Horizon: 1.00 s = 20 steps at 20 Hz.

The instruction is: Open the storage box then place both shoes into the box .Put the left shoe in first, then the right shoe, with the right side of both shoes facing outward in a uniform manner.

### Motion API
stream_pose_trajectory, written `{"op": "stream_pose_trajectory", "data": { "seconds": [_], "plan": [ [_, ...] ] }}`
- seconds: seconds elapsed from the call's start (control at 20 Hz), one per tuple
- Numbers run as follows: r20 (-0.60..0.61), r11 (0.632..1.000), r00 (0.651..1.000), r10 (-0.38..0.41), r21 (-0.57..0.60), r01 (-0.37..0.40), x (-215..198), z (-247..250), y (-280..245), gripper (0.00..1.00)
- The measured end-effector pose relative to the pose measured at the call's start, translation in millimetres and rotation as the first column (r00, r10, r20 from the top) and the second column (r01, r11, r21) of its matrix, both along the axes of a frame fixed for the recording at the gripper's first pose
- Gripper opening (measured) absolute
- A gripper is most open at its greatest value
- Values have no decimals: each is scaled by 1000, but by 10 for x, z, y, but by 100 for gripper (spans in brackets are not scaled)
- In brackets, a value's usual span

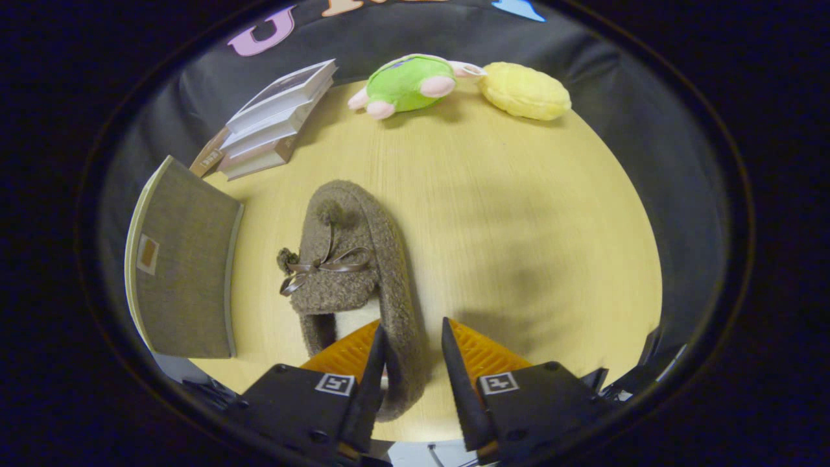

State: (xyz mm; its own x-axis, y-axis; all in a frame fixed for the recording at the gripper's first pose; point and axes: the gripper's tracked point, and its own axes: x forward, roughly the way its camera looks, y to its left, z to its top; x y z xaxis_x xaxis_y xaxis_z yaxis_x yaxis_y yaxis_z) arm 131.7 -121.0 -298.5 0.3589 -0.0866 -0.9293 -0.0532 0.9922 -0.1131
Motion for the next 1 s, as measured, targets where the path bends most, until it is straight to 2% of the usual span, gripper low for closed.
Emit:
{"op": "stream_pose_trajectory", "data": {
  "seconds": [0.25, 0.4, 0.5, 0.65, 0.85, 1.0],
  "plan": [
    [-58, 999, 998, -30, -44, 28, -53, -96, -16, 21],
    [-65, 995, 992, -104, -1, 104, -73, -78, 4, 4],
    [-72, 984, 985, -155, 81, 161, -127, -59, 55, 4],
    [-99, 939, 963, -249, 220, 265, -152, -38, 191, 3],
    [-94, 907, 958, -271, 309, 287, -217, 144, 347, 3],
    [-90, 861, 957, -275, 420, 287, -257, 483, 604, 3]
  ]
}}
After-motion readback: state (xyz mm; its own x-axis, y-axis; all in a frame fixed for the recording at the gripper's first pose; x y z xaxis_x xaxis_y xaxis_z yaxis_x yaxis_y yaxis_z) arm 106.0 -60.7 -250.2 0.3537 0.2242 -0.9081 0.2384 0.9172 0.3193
